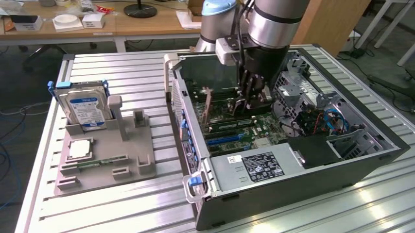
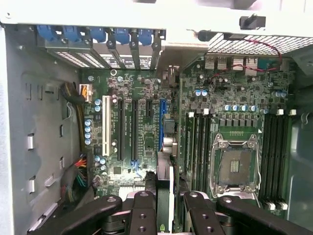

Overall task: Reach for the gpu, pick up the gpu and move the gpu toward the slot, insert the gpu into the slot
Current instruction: 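Insert the gpu into the slot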

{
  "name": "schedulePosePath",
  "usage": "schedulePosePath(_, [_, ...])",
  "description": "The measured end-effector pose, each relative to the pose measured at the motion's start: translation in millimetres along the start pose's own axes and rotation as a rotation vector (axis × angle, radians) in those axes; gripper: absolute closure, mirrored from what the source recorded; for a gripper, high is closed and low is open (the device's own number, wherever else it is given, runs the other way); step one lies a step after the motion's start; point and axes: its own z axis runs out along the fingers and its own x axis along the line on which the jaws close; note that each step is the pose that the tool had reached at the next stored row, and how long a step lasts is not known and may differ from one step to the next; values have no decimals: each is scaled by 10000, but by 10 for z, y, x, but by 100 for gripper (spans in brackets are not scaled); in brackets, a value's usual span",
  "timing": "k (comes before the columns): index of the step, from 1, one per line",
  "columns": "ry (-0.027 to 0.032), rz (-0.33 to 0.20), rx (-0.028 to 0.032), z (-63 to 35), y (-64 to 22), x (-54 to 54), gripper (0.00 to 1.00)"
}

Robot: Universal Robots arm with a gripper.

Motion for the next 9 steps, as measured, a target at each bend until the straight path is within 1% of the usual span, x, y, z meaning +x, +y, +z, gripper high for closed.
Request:
schedulePosePath(4, [11, 417, 21, 53, 3, 3, 73])
schedulePosePath(9, [12, 435, 23, 103, 9, 6, 73])
